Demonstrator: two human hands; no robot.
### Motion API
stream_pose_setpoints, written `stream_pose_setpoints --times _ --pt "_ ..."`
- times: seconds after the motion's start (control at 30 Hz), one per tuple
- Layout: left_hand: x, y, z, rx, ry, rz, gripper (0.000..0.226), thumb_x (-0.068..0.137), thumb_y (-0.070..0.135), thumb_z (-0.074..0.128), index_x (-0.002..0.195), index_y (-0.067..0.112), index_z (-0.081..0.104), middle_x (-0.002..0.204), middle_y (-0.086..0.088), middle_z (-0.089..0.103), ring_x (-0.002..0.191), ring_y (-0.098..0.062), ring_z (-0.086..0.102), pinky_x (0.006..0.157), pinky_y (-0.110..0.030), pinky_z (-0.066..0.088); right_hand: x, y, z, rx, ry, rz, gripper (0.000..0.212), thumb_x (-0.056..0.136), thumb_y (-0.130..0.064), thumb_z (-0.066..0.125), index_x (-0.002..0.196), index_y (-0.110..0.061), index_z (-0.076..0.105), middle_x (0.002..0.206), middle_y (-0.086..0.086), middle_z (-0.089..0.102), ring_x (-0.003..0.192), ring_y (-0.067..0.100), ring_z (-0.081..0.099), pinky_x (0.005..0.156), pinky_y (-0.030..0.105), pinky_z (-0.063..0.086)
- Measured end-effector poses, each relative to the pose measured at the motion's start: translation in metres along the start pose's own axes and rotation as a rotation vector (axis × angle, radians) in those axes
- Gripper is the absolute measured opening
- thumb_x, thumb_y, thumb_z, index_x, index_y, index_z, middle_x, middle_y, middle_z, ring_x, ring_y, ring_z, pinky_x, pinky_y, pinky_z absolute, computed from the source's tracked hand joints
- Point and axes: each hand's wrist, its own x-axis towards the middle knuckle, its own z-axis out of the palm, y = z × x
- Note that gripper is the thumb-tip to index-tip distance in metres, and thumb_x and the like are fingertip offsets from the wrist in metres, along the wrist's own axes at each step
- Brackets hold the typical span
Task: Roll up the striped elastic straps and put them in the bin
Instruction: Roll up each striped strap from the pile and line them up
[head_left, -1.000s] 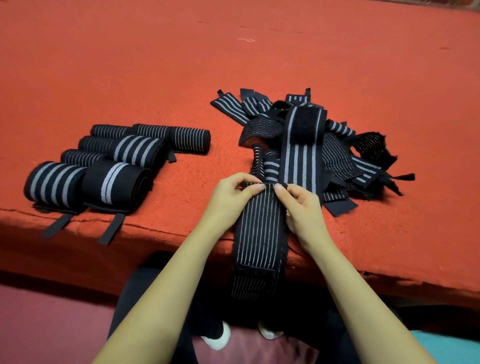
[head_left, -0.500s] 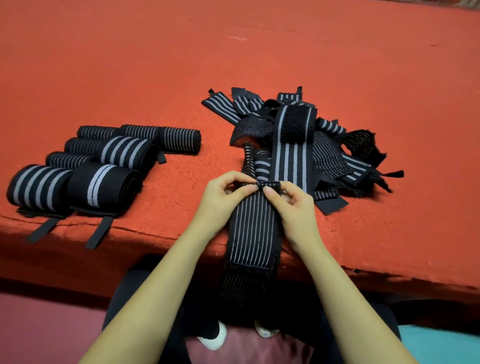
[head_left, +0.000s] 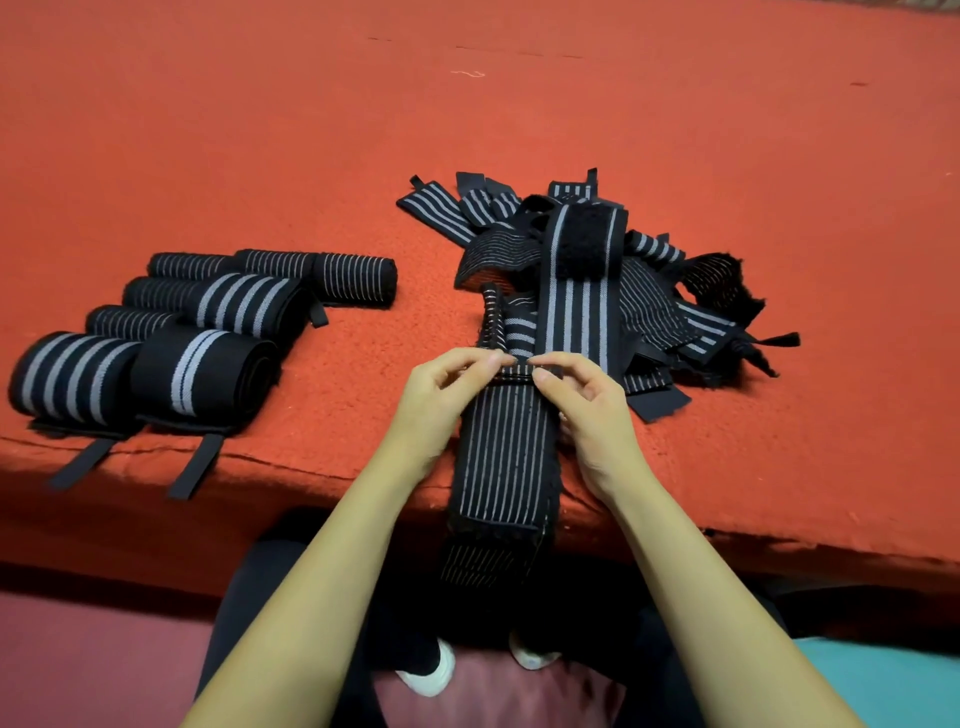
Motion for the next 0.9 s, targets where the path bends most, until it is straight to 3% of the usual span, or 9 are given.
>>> stream_pose_setpoints --times 0.2,0.37,0.47,0.6,0.73,0.83,0.9 --pt "0.0031 -0.0019 0.0032 -0.021 0.017 -0.097 0.009 0.091 0.008 0.062 0.098 0.009 0.067 0.081 0.007 0.069 0.074 0.002 0.062 0.068 -0.011 0.047 -0.0001 -0.0019 -0.0016 0.021 -0.017 0.017 0.018 0.093 -0.001 0.055 0.108 -0.009 0.06 0.081 -0.003 0.072 0.073 0.007 0.066 0.061 0.016 0.051" --pt "-0.0002 -0.0021 0.0024 0.009 0.031 -0.026 0.014 0.088 0.001 0.064 0.095 0.012 0.066 0.093 0.002 0.069 0.083 0.0 0.064 0.078 -0.014 0.049 -0.0009 -0.0026 0.0012 0.016 -0.014 0.036 0.01 0.093 -0.008 0.058 0.099 -0.006 0.065 0.078 0.002 0.074 0.075 0.01 0.07 0.067 0.02 0.054" --pt "-0.0003 -0.0009 0.0034 0.008 0.016 -0.024 0.011 0.09 0.004 0.062 0.098 0.011 0.065 0.092 0.003 0.067 0.081 0.001 0.063 0.075 -0.014 0.048 0.0002 0.0005 0.0 -0.026 -0.003 0.015 0.01 0.093 -0.006 0.058 0.098 -0.01 0.065 0.083 0.004 0.074 0.079 0.014 0.07 0.073 0.024 0.055" --pt "0.0028 -0.0025 0.0047 0.055 -0.039 -0.042 0.01 0.095 0.018 0.057 0.094 0.014 0.067 0.089 0.006 0.066 0.082 0.0 0.059 0.076 -0.015 0.046 0.0005 0.0012 -0.0012 -0.107 -0.005 -0.036 0.014 0.092 -0.003 0.058 0.097 -0.013 0.065 0.08 -0.002 0.072 0.076 0.008 0.067 0.069 0.02 0.053" --pt "0.0024 -0.0046 0.0036 0.073 -0.042 -0.004 0.009 0.092 0.015 0.061 0.09 0.02 0.068 0.089 0.011 0.067 0.085 -0.001 0.059 0.08 -0.016 0.044 -0.0007 -0.0013 0.0019 -0.053 -0.011 0.028 0.009 0.094 -0.007 0.057 0.099 -0.011 0.064 0.072 -0.005 0.07 0.067 0.004 0.065 0.057 0.016 0.05" --pt "0.0016 -0.0043 0.0016 0.085 -0.065 0.032 0.009 0.092 0.01 0.062 0.095 0.016 0.068 0.095 0.008 0.068 0.091 -0.001 0.06 0.083 -0.014 0.043 0.0012 0.0001 0.0005 -0.082 0.007 0.067 0.016 0.096 -0.019 0.054 0.101 -0.007 0.065 0.061 0.004 0.053 0.043 0.004 0.045 0.038 0.013 0.033" --pt "0.0008 -0.0035 0.0004 0.098 -0.08 0.052 0.011 0.091 0.007 0.062 0.098 0.013 0.067 0.097 0.008 0.067 0.093 -0.001 0.059 0.084 -0.014 0.042 0.002 0.0017 0.0 -0.123 0.012 0.064 0.017 0.096 -0.02 0.055 0.1 -0.008 0.066 0.065 0.013 0.044 0.042 0.005 0.034 0.037 0.014 0.026"
